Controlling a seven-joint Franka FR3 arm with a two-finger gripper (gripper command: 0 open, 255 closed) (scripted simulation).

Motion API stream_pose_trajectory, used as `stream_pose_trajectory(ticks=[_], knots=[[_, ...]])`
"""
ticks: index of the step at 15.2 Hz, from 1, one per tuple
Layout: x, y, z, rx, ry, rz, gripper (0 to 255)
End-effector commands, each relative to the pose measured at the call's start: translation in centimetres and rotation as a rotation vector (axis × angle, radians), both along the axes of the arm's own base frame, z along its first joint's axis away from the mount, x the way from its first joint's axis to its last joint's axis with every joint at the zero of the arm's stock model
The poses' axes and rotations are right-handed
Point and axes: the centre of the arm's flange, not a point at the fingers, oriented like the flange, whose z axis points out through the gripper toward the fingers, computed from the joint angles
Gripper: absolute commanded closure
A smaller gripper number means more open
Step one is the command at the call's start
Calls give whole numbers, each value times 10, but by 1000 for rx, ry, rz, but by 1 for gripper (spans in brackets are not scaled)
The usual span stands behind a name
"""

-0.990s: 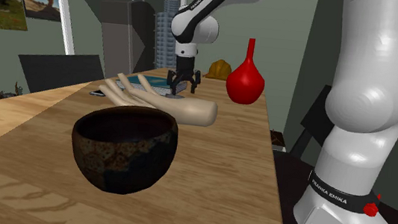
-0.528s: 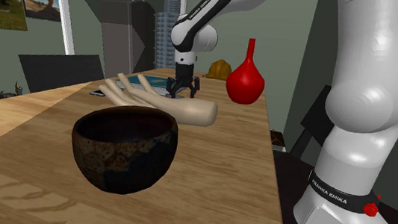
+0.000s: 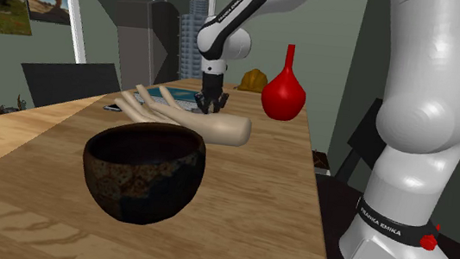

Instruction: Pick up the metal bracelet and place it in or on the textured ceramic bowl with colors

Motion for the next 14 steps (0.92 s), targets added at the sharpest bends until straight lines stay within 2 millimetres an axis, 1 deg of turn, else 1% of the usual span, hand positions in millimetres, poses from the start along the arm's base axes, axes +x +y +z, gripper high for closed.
stream_pose_trajectory(ticks=[1,8,14], knots=[[0,-2,-2,-2,4,-3,255],[0,-2,-2,-2,4,-3,255],[0,-2,30,-2,4,-3,255]])
